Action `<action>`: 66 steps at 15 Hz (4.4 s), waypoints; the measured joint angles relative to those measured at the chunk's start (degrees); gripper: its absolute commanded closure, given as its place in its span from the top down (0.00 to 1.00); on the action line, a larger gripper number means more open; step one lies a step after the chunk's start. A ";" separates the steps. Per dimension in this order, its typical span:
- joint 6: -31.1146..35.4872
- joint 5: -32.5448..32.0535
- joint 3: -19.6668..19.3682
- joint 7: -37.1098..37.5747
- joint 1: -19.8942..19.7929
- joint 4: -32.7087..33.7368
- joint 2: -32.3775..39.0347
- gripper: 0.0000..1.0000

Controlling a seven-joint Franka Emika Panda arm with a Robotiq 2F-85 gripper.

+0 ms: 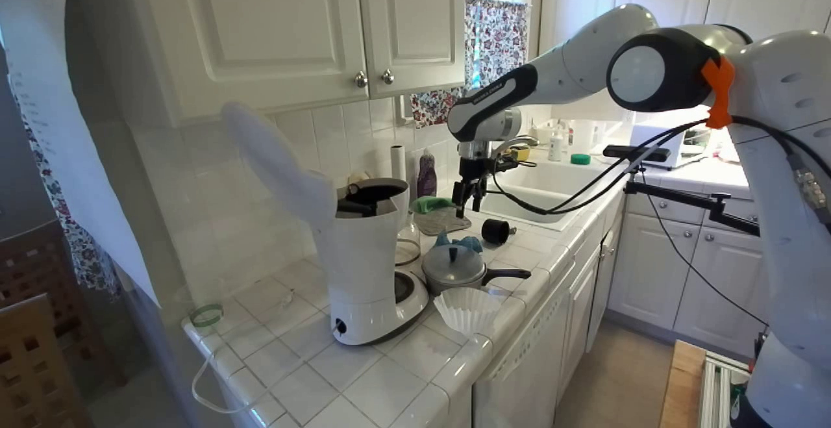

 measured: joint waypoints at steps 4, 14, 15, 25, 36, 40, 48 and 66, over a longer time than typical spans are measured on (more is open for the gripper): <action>7.03 -7.40 -3.32 4.04 1.82 -0.52 -0.42 1.00; 10.21 -17.44 -7.70 6.73 2.01 -6.77 -2.52 1.00; 11.16 -17.23 -7.60 6.22 1.69 -7.62 -2.53 1.00; 18.76 -15.92 -5.42 -0.25 0.09 -13.66 -1.63 0.75; 27.84 -16.16 -5.44 -2.90 -0.62 -15.02 -1.41 0.08; 30.53 -16.63 -5.87 -2.90 -0.85 -14.97 -1.07 0.32; 32.39 -14.40 -2.80 -2.51 -1.02 -13.60 -1.31 0.81; 11.76 5.36 2.14 9.59 -1.51 -3.47 6.49 0.59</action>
